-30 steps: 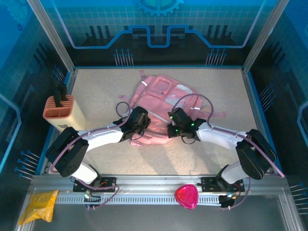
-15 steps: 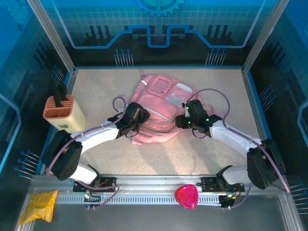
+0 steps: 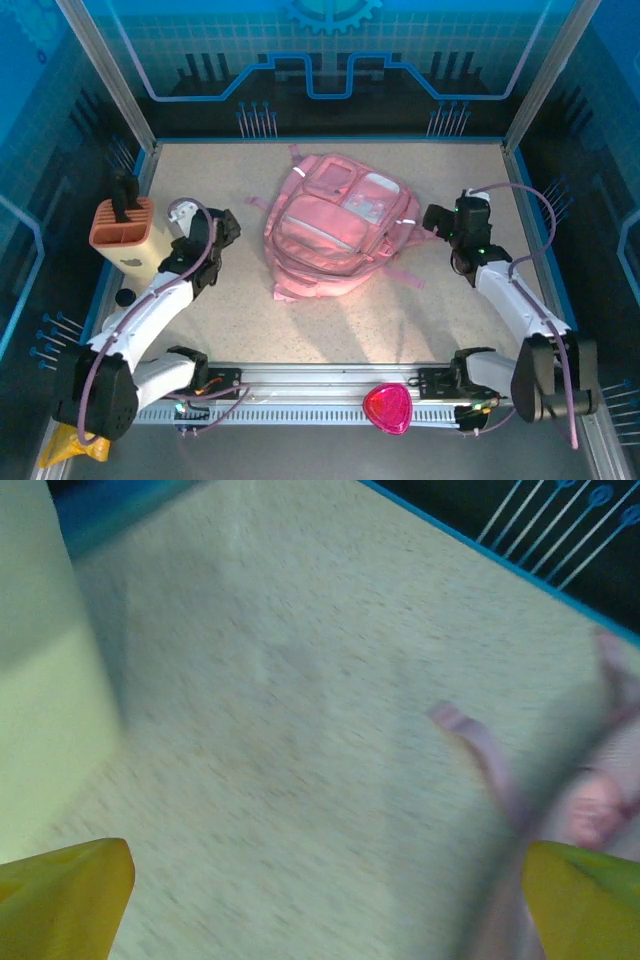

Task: Pack the student bag

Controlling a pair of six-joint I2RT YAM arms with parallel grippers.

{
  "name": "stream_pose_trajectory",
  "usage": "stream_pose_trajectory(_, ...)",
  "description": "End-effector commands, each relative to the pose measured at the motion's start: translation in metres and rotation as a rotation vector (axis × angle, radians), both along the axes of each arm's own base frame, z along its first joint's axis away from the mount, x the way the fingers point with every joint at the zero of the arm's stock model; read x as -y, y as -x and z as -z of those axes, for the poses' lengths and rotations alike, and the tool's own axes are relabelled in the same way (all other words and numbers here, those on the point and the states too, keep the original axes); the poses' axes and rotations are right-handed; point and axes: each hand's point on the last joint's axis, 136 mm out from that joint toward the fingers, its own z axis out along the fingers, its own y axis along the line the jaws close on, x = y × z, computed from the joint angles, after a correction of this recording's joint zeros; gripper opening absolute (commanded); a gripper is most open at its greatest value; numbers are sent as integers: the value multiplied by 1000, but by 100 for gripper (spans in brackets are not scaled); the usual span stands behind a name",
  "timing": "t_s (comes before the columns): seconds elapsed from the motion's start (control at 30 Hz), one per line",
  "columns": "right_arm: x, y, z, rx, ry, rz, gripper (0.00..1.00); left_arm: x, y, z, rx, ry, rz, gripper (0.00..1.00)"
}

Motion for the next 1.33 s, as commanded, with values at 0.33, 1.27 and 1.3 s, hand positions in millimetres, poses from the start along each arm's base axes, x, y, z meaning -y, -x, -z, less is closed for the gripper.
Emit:
stream_pose_trajectory(0.33,-23,-35,33,222,238,-308,100,13,-62,47,180,-287,379,99)
stream_pose_trajectory(1.27,-47,-36,56,241,241,-440,100,16,-65,60,197,-217,449,99)
stream_pose_trajectory(1.3,-47,-37,55,244,243,-441,99,16,-64,61,195,-218,450,99)
